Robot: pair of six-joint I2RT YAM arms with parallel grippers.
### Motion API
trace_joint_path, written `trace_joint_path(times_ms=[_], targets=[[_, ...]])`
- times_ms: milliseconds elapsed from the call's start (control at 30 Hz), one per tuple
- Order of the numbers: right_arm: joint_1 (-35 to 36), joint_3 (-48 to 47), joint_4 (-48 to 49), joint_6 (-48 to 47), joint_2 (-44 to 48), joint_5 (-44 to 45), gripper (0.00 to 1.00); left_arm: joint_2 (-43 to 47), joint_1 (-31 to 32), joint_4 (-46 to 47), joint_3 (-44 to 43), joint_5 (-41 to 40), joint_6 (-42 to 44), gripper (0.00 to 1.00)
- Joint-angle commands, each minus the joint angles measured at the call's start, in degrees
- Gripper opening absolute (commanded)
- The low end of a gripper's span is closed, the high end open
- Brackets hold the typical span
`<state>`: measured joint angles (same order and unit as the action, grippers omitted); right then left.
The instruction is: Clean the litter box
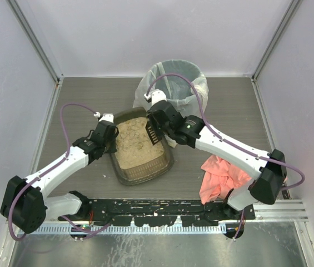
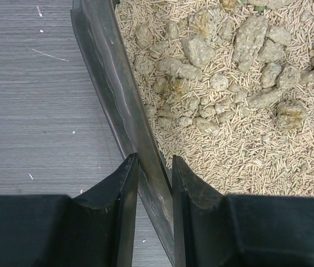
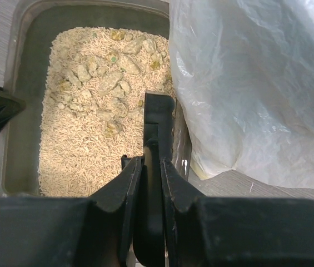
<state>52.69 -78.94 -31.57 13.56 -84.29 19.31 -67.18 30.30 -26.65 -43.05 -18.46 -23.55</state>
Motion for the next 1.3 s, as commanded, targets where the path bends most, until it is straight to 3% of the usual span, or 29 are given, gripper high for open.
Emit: trace_joint_path(times_ms=[0,133,500,667,933,1267], targets=[[1.19,-5.56,-3.37,-0.93,-2.81,5.51,0.01,1.35,0.54,0.19,-0.74,1.95,1.41,0.12],[1.58,-8.63,-5.72,-0.57,-6.32,8.28,0.01,3.22,0.56,0.74,-0.17,2.9,0.9,0.28],[1.61,-17.98,-11.68,0.49,-16.21,9.63,0.01,6.01,0.55,2.25,2.53,7.61,-0.48,0.46],[1.63,-19.13,-13.47,0.54,-18.44,9.15,0.01,6.13,0.56,2.23,3.56,8.65,-0.89,0.46],[1.63,-18.49,-12.05,1.25,-18.15,3.2,0.01,4.19,0.54,-1.45,4.49,3.52,-4.05,0.34],[1.48,-16.85,-11.32,2.12,-17.46,1.3,0.01,4.28,0.47,-1.22,6.12,3.13,-5.93,0.44]])
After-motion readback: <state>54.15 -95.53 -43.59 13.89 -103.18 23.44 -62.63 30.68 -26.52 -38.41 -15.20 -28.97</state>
